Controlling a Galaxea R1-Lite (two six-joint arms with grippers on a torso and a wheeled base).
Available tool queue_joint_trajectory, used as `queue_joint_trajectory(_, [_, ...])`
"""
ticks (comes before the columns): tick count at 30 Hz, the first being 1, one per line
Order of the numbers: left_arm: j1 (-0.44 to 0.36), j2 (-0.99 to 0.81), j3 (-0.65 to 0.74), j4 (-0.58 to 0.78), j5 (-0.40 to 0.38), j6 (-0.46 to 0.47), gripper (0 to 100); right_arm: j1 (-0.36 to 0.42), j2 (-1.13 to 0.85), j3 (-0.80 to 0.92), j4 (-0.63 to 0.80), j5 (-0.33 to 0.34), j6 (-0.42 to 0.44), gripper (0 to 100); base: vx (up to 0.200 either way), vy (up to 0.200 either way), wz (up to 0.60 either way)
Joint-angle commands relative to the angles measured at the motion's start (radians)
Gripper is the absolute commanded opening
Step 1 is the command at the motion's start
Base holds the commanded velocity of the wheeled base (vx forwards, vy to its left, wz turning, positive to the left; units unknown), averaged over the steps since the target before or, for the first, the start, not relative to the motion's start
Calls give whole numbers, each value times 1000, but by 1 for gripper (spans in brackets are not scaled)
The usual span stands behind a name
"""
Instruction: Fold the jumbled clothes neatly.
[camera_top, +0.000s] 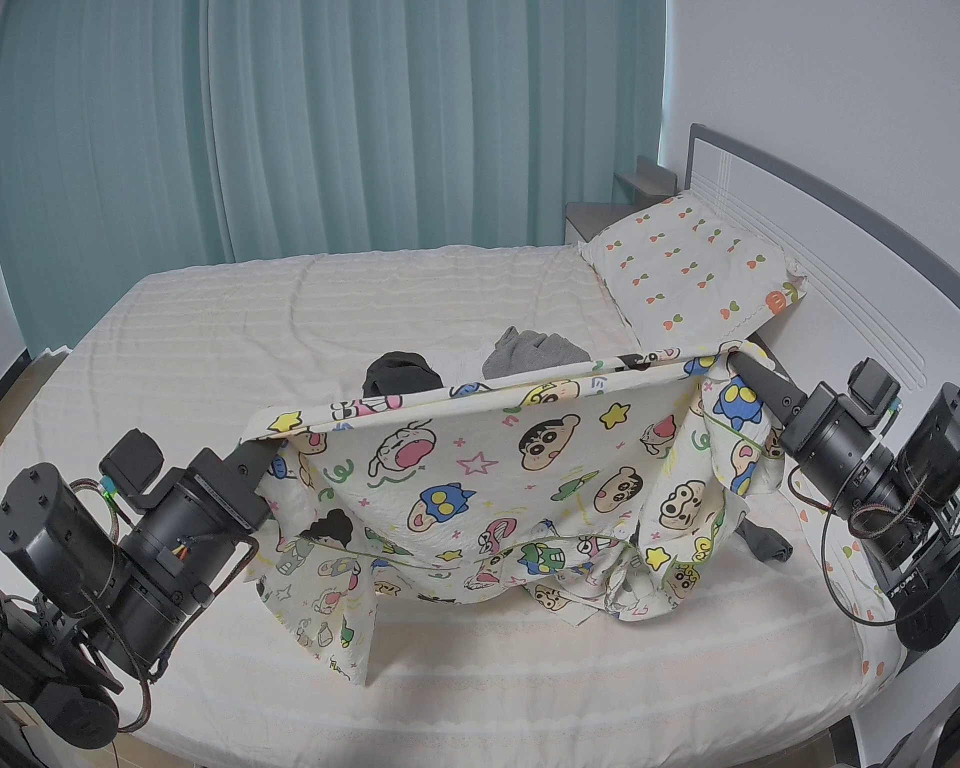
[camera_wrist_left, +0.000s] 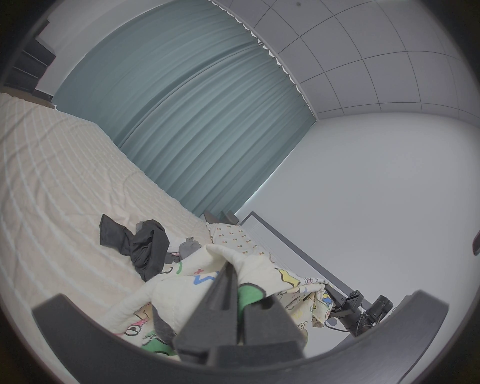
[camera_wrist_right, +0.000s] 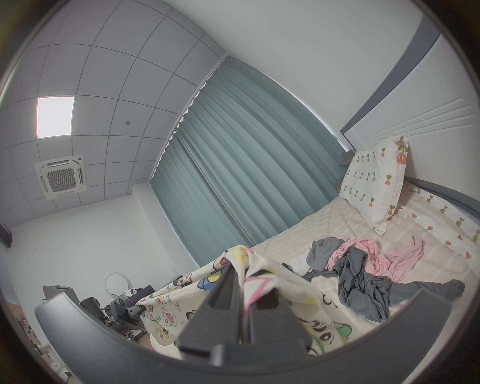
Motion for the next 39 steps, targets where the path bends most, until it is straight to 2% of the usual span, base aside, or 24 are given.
queue_joint_trajectory(1, [0, 33, 0, -18, 1, -1, 0, -1, 27, 5, -4, -2, -3, 0, -200, 0, 0])
queue_joint_trajectory(12, [0, 38, 0, -18, 2, -1, 0, 2, 22, 5, -3, -1, -4, 0, -200, 0, 0])
queue_joint_trajectory(24, [14, 62, -9, -18, 2, -2, 0, 8, 22, 5, -4, -2, -4, 0, 0, 0, 0])
queue_joint_trajectory(39, [74, 65, -23, -18, -5, -1, 0, 19, 15, 5, -4, -4, -7, 0, 0, 200, 0])
